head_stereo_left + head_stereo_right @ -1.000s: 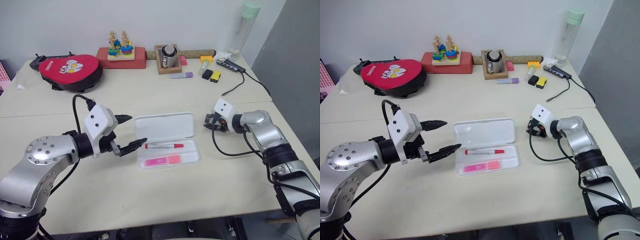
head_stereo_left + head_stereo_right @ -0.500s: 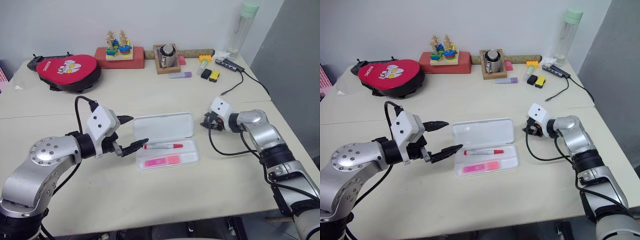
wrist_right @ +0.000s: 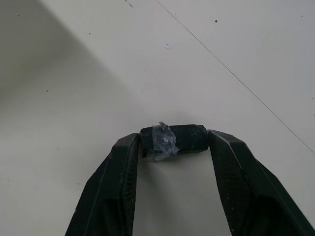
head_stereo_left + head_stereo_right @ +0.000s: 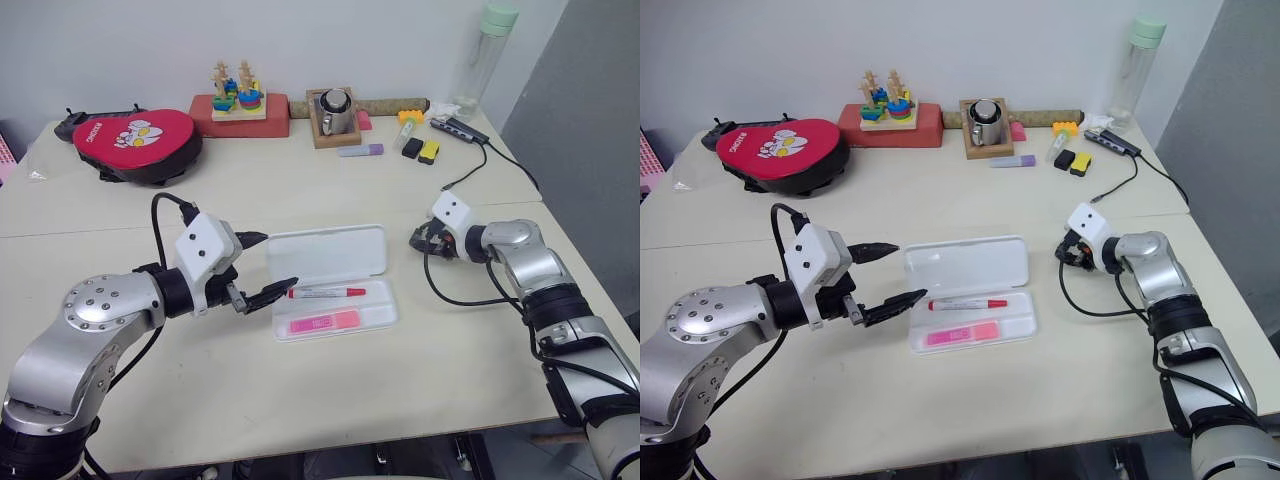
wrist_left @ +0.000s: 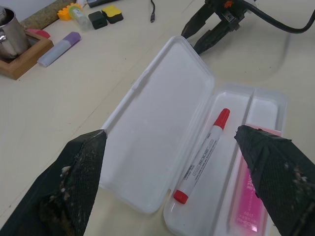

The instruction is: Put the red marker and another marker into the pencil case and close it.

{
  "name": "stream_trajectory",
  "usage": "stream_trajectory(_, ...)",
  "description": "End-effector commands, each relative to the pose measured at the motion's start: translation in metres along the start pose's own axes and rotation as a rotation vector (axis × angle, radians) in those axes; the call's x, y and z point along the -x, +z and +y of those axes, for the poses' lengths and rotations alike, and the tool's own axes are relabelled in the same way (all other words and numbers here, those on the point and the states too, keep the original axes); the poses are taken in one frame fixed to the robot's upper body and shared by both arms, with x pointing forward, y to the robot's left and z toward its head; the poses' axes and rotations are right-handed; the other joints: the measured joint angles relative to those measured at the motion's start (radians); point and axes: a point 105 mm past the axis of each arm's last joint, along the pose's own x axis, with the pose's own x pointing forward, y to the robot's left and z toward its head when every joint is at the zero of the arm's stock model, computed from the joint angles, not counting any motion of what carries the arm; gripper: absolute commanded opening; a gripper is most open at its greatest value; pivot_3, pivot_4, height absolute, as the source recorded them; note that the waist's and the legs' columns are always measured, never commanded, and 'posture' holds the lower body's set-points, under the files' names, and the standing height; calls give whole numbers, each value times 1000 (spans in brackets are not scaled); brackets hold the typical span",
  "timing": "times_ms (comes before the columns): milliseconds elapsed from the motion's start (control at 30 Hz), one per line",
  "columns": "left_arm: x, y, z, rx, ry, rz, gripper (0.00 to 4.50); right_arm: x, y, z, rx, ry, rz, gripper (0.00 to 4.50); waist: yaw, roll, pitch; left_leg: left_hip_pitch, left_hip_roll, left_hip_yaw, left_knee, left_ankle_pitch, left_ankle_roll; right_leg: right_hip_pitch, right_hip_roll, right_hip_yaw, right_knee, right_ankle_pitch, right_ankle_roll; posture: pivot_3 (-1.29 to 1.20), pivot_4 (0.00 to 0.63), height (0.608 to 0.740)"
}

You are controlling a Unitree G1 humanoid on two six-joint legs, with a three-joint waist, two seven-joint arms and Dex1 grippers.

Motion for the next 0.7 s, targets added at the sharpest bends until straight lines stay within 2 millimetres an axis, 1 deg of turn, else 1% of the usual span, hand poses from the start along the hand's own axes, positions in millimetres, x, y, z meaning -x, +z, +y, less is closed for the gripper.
stream_trajectory(33,1,6,3,-29,21,-19,4464,3,7,-9,-8,-31,-28,2247,0,0,0,0,0,0,0,0,0,0,0,0,0,0,0,0,150,740)
stream_trajectory(200,2,5,3,-31,23,-17,4464,4,2,-7,-11,-8,-11,2247,0,0,0,0,0,0,0,0,0,0,0,0,0,0,1,0,150,740)
stream_trajectory(267,2,5,3,-32,23,-15,4464,6,-4,-7,-1,-13,14,2247,0,0,0,0,0,0,0,0,0,0,0,0,0,0,1,0,150,740)
stream_trajectory(400,1,4,2,-30,23,-15,4464,9,-13,-17,9,-71,55,2247,0,0,0,0,0,0,0,0,0,0,0,0,0,0,0,0,150,740)
stream_trajectory(567,1,4,2,-30,21,-15,4464,11,-17,-19,23,-72,74,2247,5,0,0,0,0,0,1,0,0,1,0,0,0,0,1,0,150,740)
stream_trajectory(700,-1,3,1,-28,17,-15,4464,19,-24,-22,45,-74,96,2247,9,0,0,1,0,0,1,0,0,1,0,0,0,-1,2,0,150,740)
